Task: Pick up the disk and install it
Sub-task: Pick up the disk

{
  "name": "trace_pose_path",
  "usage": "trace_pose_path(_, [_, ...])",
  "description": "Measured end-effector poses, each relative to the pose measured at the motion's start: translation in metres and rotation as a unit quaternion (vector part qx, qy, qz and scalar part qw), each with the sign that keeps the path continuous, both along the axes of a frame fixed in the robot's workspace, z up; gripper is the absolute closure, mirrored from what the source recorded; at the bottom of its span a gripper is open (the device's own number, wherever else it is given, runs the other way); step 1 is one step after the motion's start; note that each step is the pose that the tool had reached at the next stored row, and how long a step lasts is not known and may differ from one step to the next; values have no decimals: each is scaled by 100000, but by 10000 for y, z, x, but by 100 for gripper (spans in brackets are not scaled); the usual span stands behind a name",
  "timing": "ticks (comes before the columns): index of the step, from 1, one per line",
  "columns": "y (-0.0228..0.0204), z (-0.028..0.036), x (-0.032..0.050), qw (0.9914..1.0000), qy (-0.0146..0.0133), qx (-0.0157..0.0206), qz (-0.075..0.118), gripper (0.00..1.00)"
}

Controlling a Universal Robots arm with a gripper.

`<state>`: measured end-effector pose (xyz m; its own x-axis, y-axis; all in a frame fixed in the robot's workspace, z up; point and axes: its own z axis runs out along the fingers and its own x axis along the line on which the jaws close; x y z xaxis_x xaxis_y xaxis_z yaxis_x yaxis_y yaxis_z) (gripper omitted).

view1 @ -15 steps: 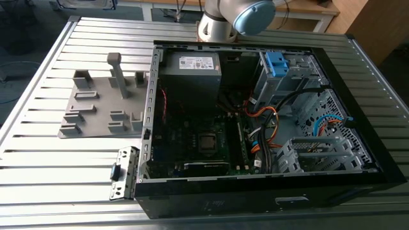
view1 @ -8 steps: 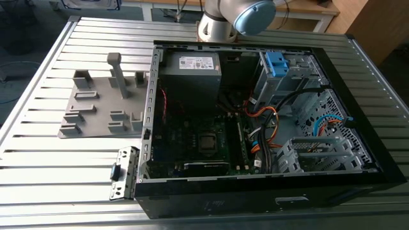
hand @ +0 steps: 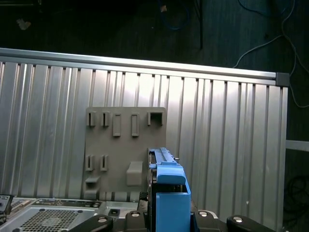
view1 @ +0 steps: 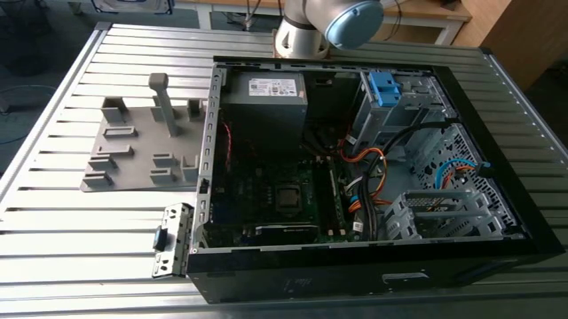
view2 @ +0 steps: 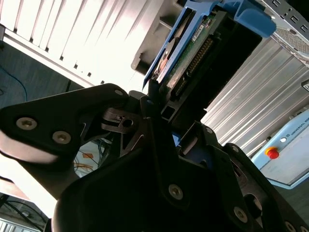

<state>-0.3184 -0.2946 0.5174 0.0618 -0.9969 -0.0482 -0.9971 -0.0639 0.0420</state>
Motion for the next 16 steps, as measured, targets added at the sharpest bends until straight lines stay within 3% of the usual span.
trace_pose_path(10, [0, 0, 128, 100000, 5, 1, -3, 64])
trace_pose_path(16, [0, 0, 247, 100000, 29, 0, -4, 64])
